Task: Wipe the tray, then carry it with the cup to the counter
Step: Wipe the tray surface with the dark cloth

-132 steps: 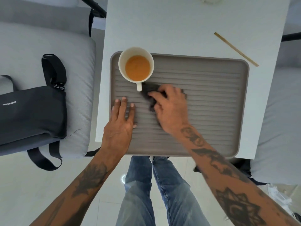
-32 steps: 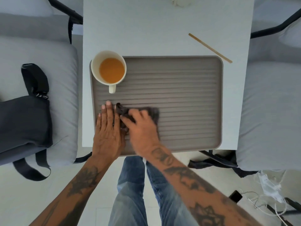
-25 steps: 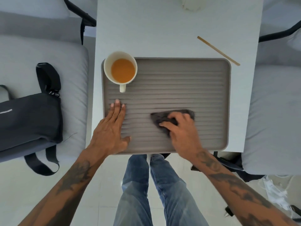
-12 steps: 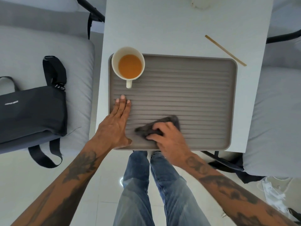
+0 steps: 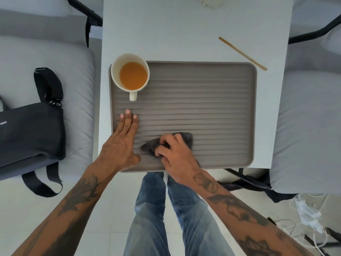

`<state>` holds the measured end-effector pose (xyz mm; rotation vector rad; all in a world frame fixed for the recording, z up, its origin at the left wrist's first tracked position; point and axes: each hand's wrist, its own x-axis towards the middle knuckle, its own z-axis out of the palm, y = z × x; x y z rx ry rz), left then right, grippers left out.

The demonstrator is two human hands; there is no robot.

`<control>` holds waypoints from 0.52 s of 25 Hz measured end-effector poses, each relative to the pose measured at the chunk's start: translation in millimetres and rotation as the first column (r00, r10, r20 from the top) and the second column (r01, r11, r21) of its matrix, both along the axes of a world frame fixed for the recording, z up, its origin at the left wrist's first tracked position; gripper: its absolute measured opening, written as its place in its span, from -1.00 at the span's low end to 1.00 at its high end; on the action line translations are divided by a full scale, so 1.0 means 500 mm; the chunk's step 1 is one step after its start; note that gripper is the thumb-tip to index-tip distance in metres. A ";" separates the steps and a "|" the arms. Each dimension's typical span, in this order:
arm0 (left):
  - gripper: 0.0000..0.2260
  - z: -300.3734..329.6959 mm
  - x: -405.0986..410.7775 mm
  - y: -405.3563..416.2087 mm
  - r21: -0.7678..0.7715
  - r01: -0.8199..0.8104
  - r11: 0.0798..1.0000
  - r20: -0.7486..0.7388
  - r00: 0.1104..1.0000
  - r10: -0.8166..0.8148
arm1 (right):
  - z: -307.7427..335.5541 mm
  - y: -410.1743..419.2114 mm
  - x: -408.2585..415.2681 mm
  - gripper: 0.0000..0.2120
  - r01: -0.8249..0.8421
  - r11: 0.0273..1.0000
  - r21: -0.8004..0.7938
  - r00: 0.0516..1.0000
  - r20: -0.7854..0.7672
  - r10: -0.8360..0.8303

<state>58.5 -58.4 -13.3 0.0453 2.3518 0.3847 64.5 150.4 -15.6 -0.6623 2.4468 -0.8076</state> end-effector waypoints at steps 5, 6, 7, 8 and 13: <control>-0.17 0.106 -0.004 0.017 0.418 -0.294 0.860 0.056 0.953 0.299 | 0.090 0.038 -0.063 -0.71 0.718 0.667 -0.199 0.499 0.815 -0.295; -0.22 0.134 -0.002 0.036 0.565 -0.384 0.730 0.176 0.921 0.348 | 0.108 0.057 -0.072 -0.74 0.768 0.618 -0.166 0.369 0.904 -0.217; -0.28 0.157 0.000 0.057 0.656 -0.450 0.606 0.272 0.890 0.366 | 0.122 0.070 -0.078 -0.77 0.773 0.616 -0.148 0.306 0.939 -0.158; -0.36 0.170 0.002 0.079 0.696 -0.489 0.526 0.303 0.864 0.402 | 0.132 0.079 -0.080 -0.80 0.767 0.623 -0.152 0.279 0.954 -0.110; -0.67 0.165 -0.005 0.135 0.585 -0.607 0.537 0.177 0.742 0.646 | 0.132 0.102 -0.050 -0.67 0.767 0.624 -0.153 0.217 0.976 -0.028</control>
